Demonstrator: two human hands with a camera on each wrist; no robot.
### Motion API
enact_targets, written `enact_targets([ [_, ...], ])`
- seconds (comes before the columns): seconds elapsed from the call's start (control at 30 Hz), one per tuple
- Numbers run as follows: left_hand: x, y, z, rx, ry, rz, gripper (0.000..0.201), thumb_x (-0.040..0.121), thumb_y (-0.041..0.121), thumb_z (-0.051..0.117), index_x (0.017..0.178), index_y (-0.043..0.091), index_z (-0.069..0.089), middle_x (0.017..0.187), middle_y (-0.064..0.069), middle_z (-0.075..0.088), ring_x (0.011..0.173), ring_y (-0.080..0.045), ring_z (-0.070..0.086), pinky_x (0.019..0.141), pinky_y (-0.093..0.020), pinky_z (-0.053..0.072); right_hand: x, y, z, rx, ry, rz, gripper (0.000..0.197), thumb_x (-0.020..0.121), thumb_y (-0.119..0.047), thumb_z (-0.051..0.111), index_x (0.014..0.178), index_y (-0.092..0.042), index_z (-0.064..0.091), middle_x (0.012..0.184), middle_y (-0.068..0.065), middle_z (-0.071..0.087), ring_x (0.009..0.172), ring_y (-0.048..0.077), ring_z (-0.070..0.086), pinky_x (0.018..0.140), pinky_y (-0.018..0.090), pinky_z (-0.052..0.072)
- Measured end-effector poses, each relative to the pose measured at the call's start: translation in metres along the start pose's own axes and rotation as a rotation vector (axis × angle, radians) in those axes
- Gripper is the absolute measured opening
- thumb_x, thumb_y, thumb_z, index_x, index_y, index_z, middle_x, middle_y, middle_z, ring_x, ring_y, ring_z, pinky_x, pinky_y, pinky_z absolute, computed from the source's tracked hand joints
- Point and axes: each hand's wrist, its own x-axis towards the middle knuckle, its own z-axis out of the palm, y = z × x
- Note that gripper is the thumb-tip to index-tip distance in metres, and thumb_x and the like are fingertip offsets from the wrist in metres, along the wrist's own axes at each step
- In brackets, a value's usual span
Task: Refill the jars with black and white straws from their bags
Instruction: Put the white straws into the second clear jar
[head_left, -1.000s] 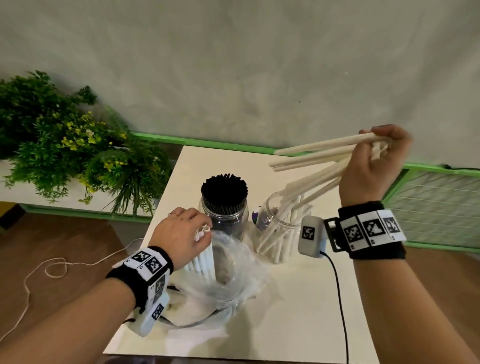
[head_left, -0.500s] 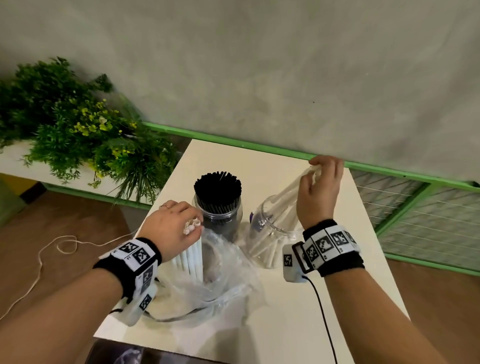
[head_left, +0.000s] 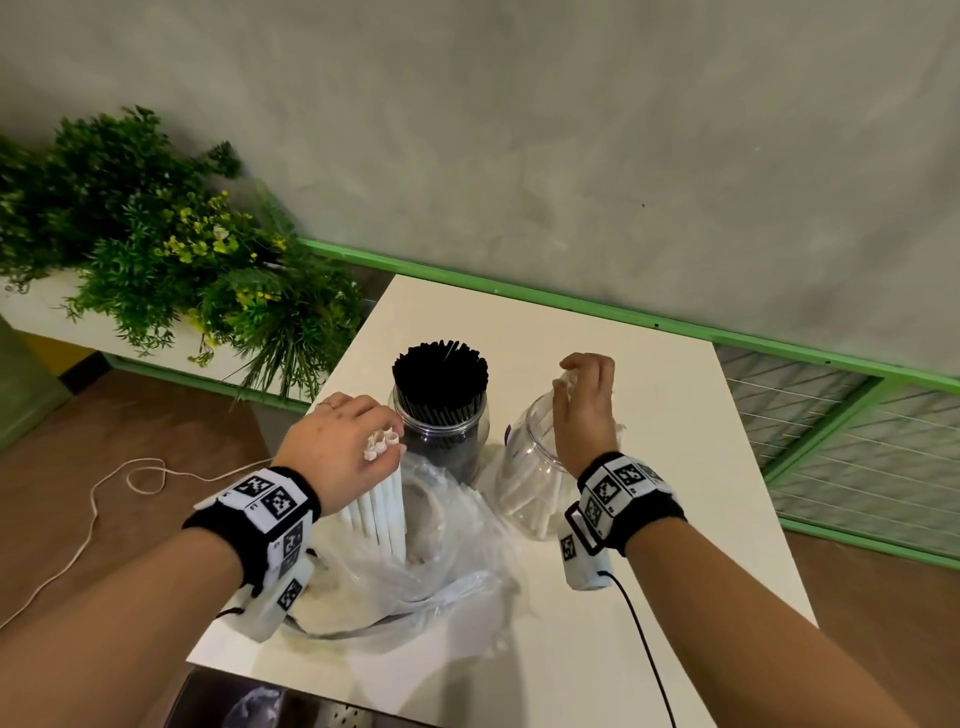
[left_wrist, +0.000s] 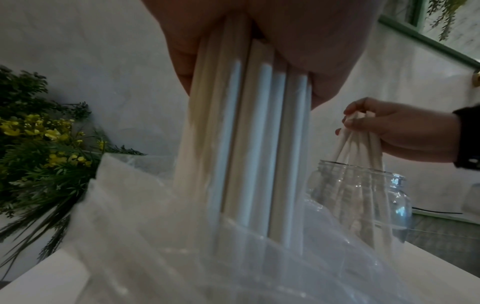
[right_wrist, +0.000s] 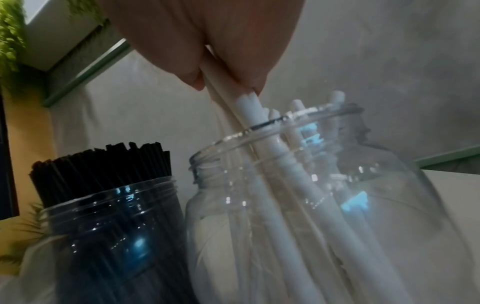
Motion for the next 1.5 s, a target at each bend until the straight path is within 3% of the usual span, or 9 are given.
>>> enact_targets([
  [0.17, -0.001, -0.005, 0.001, -0.002, 0.005, -0.005, 0.035, 0.080, 0.050, 0.038, 0.089, 0.029, 0.064, 0.087, 0.010, 0.062, 0.083, -0.022, 0.054, 0.077, -0.029, 0.042, 0.003, 0.016, -0.013, 0.051, -0.099, 0.080, 0.027, 0.095, -0.003, 0.049, 0.122, -0.005, 0.054, 0.121, 0.010, 0.051, 0.096, 0.004, 0.045, 0.085, -0.004, 0.027],
  [0.4, -0.005, -0.009, 0.002, 0.006, 0.020, 0.009, 0.031, 0.080, 0.048, 0.040, 0.090, 0.030, 0.063, 0.087, 0.011, 0.061, 0.082, -0.020, 0.053, 0.077, -0.028, 0.041, -0.003, 0.028, -0.036, 0.161, -0.009, 0.263, 0.023, 0.097, -0.014, 0.051, 0.120, -0.015, 0.055, 0.114, 0.001, 0.063, 0.101, 0.005, 0.059, 0.079, 0.000, 0.037],
  [0.57, -0.008, -0.011, 0.003, -0.003, 0.038, 0.010, 0.026, 0.079, 0.047, 0.044, 0.089, 0.031, 0.062, 0.085, 0.011, 0.059, 0.079, -0.019, 0.051, 0.074, -0.029, 0.044, -0.004, 0.032, -0.053, 0.127, -0.039, 0.291, 0.024, 0.098, -0.022, 0.050, 0.121, -0.019, 0.054, 0.114, -0.005, 0.058, 0.095, 0.008, 0.054, 0.087, 0.024, 0.045],
  [0.67, -0.008, -0.011, 0.003, -0.003, 0.040, 0.004, 0.026, 0.079, 0.048, 0.043, 0.088, 0.032, 0.062, 0.085, 0.012, 0.060, 0.080, -0.019, 0.051, 0.073, -0.028, 0.043, -0.002, 0.037, -0.063, 0.042, 0.067, 0.223, 0.028, 0.096, -0.017, 0.054, 0.124, -0.012, 0.054, 0.122, 0.000, 0.050, 0.108, 0.010, 0.047, 0.091, 0.018, 0.037],
  [0.77, -0.008, -0.011, 0.003, -0.002, 0.038, -0.005, 0.028, 0.079, 0.048, 0.042, 0.089, 0.032, 0.062, 0.086, 0.012, 0.061, 0.081, -0.019, 0.051, 0.072, -0.028, 0.043, -0.003, 0.045, -0.075, -0.014, 0.190, 0.290, 0.022, 0.096, -0.005, 0.049, 0.113, -0.005, 0.062, 0.113, 0.012, 0.057, 0.092, 0.014, 0.051, 0.076, 0.008, 0.035],
  [1.0, -0.008, -0.010, 0.004, -0.007, 0.052, -0.020, 0.027, 0.079, 0.049, 0.042, 0.088, 0.033, 0.062, 0.085, 0.013, 0.059, 0.081, -0.018, 0.051, 0.071, -0.029, 0.045, -0.007, 0.062, -0.072, -0.165, -0.310, 0.532, 0.030, 0.089, -0.016, 0.063, 0.119, -0.014, 0.063, 0.105, 0.008, 0.059, 0.083, 0.022, 0.055, 0.080, 0.027, 0.038],
  [1.3, -0.008, -0.011, 0.005, -0.026, 0.059, -0.029, 0.026, 0.079, 0.048, 0.042, 0.089, 0.033, 0.061, 0.086, 0.012, 0.061, 0.080, -0.019, 0.051, 0.072, -0.031, 0.047, 0.016, 0.048, -0.067, -0.122, -0.388, 0.545, 0.018, 0.091, -0.014, 0.053, 0.100, -0.015, 0.068, 0.098, 0.006, 0.067, 0.093, 0.022, 0.059, 0.082, 0.028, 0.043],
  [1.4, -0.008, -0.011, 0.006, -0.028, 0.051, -0.033, 0.027, 0.079, 0.049, 0.041, 0.089, 0.033, 0.061, 0.087, 0.012, 0.061, 0.082, -0.019, 0.051, 0.074, -0.031, 0.046, 0.022, 0.037, -0.069, 0.011, -0.472, 0.645, 0.021, 0.094, -0.032, 0.049, 0.094, -0.018, 0.065, 0.096, 0.006, 0.067, 0.093, 0.026, 0.063, 0.085, 0.039, 0.050],
  [1.5, -0.008, -0.012, 0.006, -0.028, 0.051, -0.040, 0.026, 0.079, 0.049, 0.042, 0.089, 0.034, 0.060, 0.088, 0.013, 0.060, 0.083, -0.019, 0.051, 0.073, -0.031, 0.046, 0.018, 0.021, -0.063, -0.092, -0.527, 0.569, 0.038, 0.085, -0.052, 0.062, 0.099, -0.017, 0.057, 0.092, -0.001, 0.062, 0.086, 0.018, 0.059, 0.071, 0.030, 0.045],
])
